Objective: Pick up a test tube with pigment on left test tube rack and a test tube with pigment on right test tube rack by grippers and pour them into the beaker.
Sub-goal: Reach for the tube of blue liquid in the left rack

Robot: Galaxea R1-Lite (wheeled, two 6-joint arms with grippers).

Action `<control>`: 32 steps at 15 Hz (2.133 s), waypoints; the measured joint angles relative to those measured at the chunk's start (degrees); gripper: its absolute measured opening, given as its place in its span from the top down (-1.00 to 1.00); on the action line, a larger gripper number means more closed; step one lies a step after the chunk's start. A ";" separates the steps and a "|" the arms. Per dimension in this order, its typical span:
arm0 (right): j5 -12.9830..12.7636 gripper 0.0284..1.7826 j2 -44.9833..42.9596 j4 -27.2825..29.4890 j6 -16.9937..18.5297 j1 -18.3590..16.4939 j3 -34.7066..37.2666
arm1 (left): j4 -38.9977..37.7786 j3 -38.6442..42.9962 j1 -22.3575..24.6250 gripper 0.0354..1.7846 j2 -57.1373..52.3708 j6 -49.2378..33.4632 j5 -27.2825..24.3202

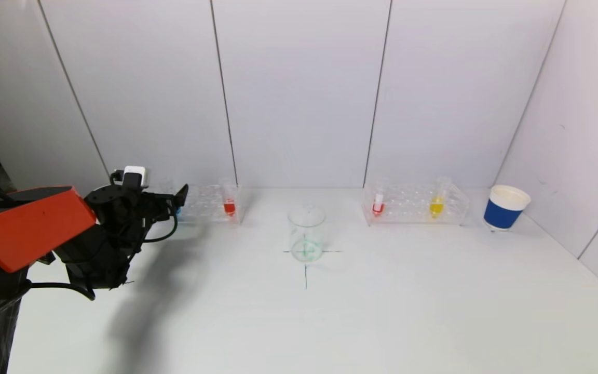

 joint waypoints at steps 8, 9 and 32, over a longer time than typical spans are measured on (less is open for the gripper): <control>0.02 -0.99 0.00 0.00 0.00 0.00 0.00 | 0.41 -1.46 -0.49 -0.98 0.83 0.11 -0.07; 0.00 -0.99 0.00 0.00 0.02 -0.02 0.00 | 0.44 -1.57 -0.57 -0.98 0.88 0.13 -0.09; 0.00 -0.99 0.00 0.00 0.05 0.00 0.00 | 0.88 -2.54 -0.74 -0.98 1.02 0.13 -0.09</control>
